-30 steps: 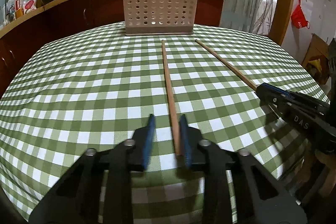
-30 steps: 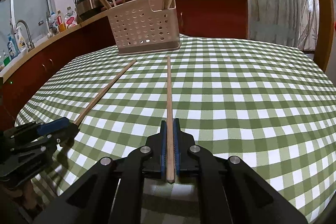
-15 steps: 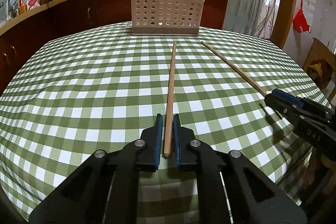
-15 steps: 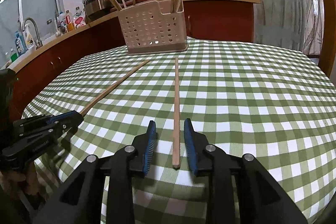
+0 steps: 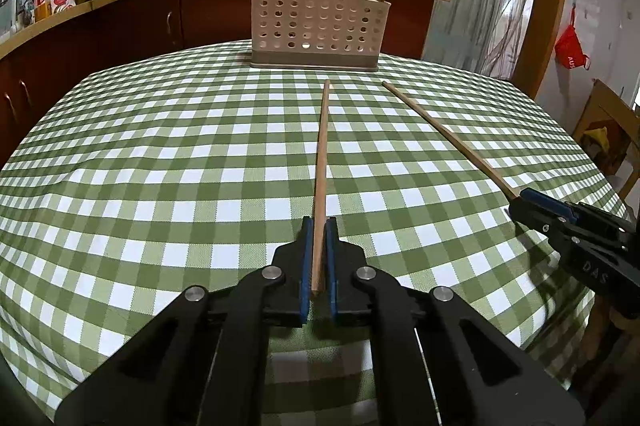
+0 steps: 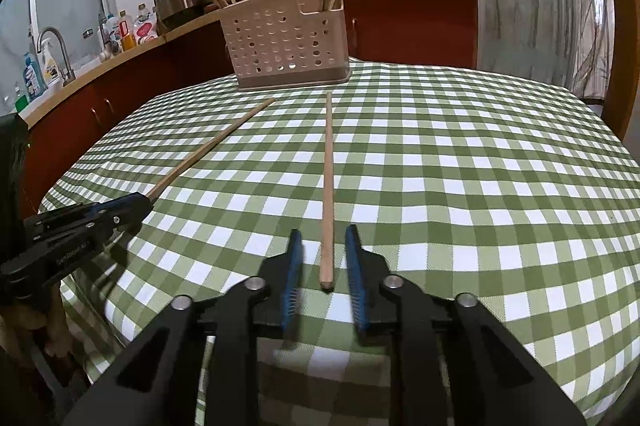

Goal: Organize utensils
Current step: 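Lift both held chopsticks upright and carry them over the beige caddy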

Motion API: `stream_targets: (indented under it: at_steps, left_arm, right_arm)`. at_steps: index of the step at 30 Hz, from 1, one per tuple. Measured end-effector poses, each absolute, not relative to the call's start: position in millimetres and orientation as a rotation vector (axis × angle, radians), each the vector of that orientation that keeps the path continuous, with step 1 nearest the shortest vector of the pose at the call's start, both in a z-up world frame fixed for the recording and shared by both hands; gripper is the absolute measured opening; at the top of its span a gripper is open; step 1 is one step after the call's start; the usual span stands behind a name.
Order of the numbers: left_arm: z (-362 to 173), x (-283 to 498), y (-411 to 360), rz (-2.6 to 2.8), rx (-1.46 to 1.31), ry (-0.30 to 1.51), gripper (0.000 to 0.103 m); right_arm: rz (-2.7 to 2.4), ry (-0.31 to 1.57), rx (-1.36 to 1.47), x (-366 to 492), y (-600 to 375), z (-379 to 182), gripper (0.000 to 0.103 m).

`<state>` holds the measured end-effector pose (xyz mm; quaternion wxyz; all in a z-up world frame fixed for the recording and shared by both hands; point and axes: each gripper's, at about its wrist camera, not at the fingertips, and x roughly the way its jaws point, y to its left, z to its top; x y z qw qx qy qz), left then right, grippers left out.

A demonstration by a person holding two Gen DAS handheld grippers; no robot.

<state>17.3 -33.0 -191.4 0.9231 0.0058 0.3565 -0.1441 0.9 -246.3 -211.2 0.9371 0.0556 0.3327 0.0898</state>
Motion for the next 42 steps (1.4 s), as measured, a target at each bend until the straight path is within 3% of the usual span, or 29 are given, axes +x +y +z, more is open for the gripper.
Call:
stream_targets:
  at_steps: [4, 42]
  left_arm:
    - [-191.1, 16.0, -34.0, -0.298, 0.01, 0.732, 0.007]
    - [-99.6, -9.5, -3.8, -0.227, 0.018, 0.45, 0.006]
  right_arm:
    - [0.186, 0.682, 0.11, 1.0, -245.4, -210.9, 0.008]
    - [0.157, 0.395, 0.074, -22.5, -256.8, -117.1, 0.007]
